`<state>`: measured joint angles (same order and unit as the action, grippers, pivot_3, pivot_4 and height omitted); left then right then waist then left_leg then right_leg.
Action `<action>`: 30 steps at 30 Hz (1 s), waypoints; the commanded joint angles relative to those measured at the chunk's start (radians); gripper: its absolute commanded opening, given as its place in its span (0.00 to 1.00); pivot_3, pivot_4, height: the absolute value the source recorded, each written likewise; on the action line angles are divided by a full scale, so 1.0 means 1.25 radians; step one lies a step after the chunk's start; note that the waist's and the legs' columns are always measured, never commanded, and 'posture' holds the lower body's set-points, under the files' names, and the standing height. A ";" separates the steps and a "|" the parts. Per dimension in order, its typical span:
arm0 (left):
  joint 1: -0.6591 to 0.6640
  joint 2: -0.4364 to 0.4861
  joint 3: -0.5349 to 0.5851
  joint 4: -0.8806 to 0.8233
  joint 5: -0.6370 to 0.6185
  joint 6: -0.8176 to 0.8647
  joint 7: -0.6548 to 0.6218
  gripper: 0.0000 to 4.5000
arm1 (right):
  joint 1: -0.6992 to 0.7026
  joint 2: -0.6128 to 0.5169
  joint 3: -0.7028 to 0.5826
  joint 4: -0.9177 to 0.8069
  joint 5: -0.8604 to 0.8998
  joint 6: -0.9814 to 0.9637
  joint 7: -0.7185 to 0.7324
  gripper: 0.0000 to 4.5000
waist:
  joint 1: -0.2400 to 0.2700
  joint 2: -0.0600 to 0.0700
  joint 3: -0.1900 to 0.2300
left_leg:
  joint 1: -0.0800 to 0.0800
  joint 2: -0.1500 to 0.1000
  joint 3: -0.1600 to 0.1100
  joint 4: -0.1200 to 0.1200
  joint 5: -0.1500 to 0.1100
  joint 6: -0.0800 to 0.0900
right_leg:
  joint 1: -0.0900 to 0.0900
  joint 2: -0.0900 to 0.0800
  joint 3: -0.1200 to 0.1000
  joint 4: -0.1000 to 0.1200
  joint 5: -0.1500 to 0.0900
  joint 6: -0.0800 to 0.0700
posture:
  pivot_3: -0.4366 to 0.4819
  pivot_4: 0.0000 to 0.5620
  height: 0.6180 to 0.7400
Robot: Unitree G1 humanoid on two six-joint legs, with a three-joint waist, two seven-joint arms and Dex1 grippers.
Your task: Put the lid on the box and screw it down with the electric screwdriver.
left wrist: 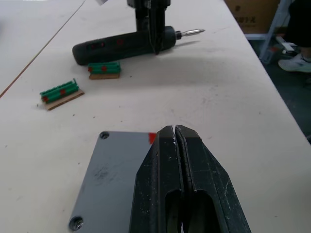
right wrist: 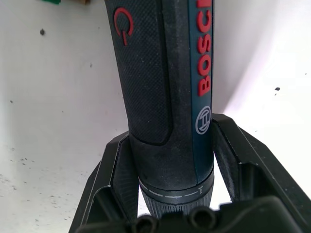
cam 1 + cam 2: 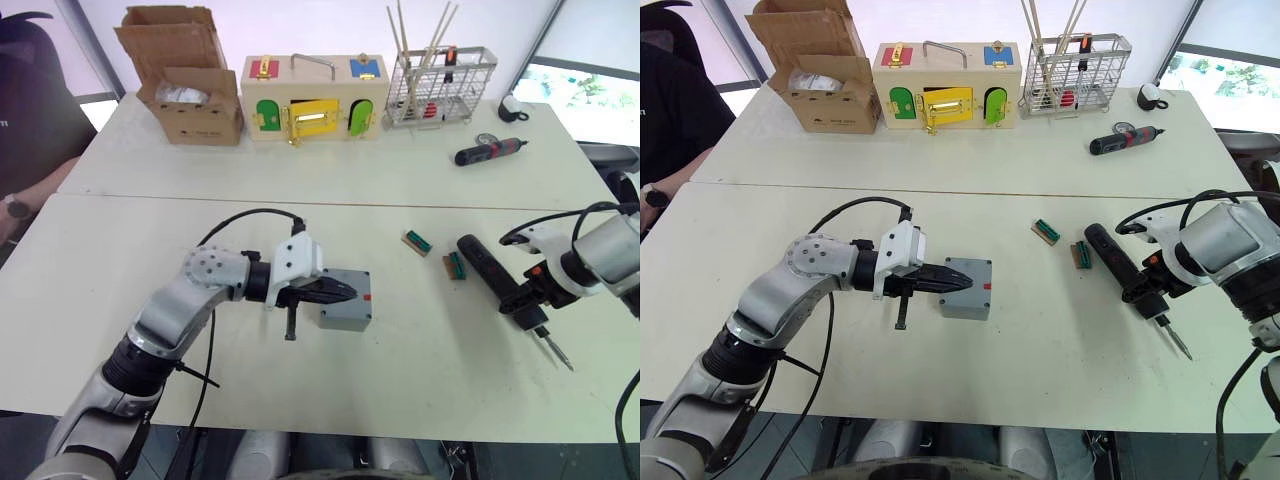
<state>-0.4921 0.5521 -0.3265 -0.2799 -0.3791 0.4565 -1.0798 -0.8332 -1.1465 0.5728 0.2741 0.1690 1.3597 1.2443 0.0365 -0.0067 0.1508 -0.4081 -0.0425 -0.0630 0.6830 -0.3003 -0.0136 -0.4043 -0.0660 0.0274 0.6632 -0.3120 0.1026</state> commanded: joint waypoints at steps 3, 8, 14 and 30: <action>-0.035 0.019 0.042 0.031 -0.015 -0.016 -0.036 0.00 | -0.167 0.000 -0.230 0.054 0.078 0.073 -0.032 0.41 | -0.005 0.011 0.006 | -0.002 0.000 0.003 0.000 0.000 0.000 | -0.004 0.000 0.003 0.002 0.000 0.000 | 0.48 0.27 1.00; -0.079 0.020 0.075 0.090 -0.046 0.025 -0.056 0.00 | -0.178 0.032 -0.539 -0.096 0.167 0.148 -0.109 0.41 | 0.000 0.013 0.007 | -0.006 0.001 0.002 -0.003 0.000 -0.001 | -0.009 0.002 0.001 0.002 0.000 0.000 | 0.48 0.27 1.00; -0.133 0.048 0.070 0.164 -0.023 0.029 -0.102 0.00 | -0.046 0.473 -1.013 -0.562 0.300 0.204 -0.278 0.41 | -0.013 0.010 0.006 | -0.008 0.001 0.002 0.001 0.001 -0.001 | -0.011 0.002 0.001 0.006 0.000 0.000 | 0.48 0.27 1.00; -0.128 0.090 0.042 0.064 -0.014 0.114 -0.125 0.00 | 0.429 0.865 -0.624 -0.823 0.152 -0.521 -0.590 0.41 | -0.060 0.008 0.004 | -0.009 -0.003 0.001 0.000 0.003 -0.005 | -0.017 0.001 0.001 0.017 0.000 0.001 | 0.48 0.27 1.00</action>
<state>-0.6583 0.6572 -0.2654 -0.1663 -0.4002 0.5991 -1.2377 -0.2864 -0.0558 -0.2287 -0.7283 0.3554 0.7770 0.5125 -0.0381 0.0033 0.1562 -0.4188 -0.0456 -0.0621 0.6834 -0.2962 -0.0199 -0.4255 -0.0645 0.0282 0.6848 -0.3118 0.1033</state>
